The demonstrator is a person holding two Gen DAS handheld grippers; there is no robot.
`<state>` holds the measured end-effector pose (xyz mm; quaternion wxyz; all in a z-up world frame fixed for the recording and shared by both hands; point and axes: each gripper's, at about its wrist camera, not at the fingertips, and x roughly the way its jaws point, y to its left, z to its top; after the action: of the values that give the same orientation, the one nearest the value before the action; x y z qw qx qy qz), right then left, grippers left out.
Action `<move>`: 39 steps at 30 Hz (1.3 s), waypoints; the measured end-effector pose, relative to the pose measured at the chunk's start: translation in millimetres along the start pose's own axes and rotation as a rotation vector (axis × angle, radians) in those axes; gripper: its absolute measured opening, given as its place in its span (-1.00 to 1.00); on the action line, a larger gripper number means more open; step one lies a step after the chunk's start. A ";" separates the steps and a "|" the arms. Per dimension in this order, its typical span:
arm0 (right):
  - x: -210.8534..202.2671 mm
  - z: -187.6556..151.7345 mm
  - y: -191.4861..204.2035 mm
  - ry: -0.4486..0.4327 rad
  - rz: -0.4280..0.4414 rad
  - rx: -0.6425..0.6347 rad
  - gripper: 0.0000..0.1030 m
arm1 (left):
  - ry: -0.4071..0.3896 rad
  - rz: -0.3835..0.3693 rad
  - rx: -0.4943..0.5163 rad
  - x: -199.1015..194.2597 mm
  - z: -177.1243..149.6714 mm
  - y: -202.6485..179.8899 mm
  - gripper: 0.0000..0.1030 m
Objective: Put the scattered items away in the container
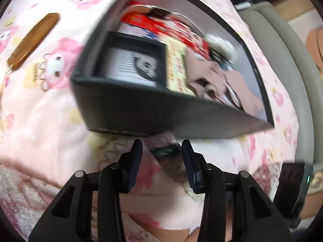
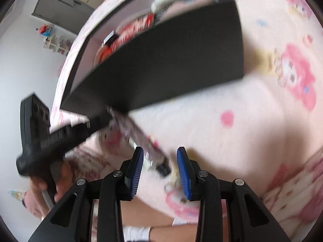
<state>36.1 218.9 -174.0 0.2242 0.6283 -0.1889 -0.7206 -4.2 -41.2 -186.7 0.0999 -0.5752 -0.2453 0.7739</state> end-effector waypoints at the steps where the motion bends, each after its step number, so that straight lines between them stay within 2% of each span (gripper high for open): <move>1: 5.2 -1.2 1.4 0.017 0.004 -0.005 -0.38 | 0.011 -0.003 -0.010 2.9 2.0 1.2 -0.11; 4: 18.7 -4.9 4.0 0.052 -0.002 -0.002 -0.32 | 0.039 -0.018 -0.012 10.2 8.7 -1.3 -0.01; 8: 22.2 -13.6 6.5 0.062 -0.006 -0.003 -0.26 | 0.095 -0.007 -0.046 25.4 19.0 -0.6 0.32; 10: 27.1 -8.2 4.6 0.071 -0.012 -0.014 -0.20 | 0.094 0.011 -0.040 31.1 21.1 -7.9 0.34; 13: 32.5 -7.5 13.2 0.073 -0.019 -0.079 0.00 | 0.084 0.019 -0.026 31.0 19.3 -10.0 0.35; 15: 35.8 -8.0 20.6 0.056 -0.062 -0.135 -0.09 | 0.081 0.019 -0.024 30.5 18.7 -10.3 0.34; 16: 35.3 -8.4 22.4 0.053 -0.080 -0.148 -0.42 | 0.079 0.015 -0.025 30.0 18.2 -10.3 0.34; 19: 25.2 -10.1 22.4 0.037 -0.052 -0.157 -0.43 | 0.061 -0.015 -0.037 23.9 16.2 -8.1 0.34; 22: 11.6 -10.0 23.3 0.008 -0.061 -0.174 -0.43 | 0.037 -0.059 -0.043 15.1 12.6 -5.5 0.32; 26: -7.9 1.0 11.5 -0.003 -0.013 -0.141 -0.42 | -0.001 -0.053 -0.051 7.2 10.8 -2.6 0.32; 30: -2.7 19.2 -3.0 0.007 -0.016 -0.030 -0.37 | 0.024 0.016 -0.033 15.4 11.3 -6.3 0.31; 33: 1.9 25.1 0.9 -0.004 -0.037 -0.032 -0.34 | 0.067 0.059 0.021 26.2 9.7 -14.0 0.34; 35: 1.7 26.3 3.1 -0.024 -0.067 -0.044 -0.33 | 0.103 0.006 0.036 31.1 9.2 -18.7 0.35; 39: -4.1 28.6 10.7 -0.102 -0.126 -0.082 -0.29 | 0.124 -0.029 0.065 27.8 6.6 -21.8 0.35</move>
<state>9.2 212.0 -160.7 0.1942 0.5918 -0.1305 -0.7714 -22.0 -12.0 -197.9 0.1447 -0.6149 -0.2217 0.7428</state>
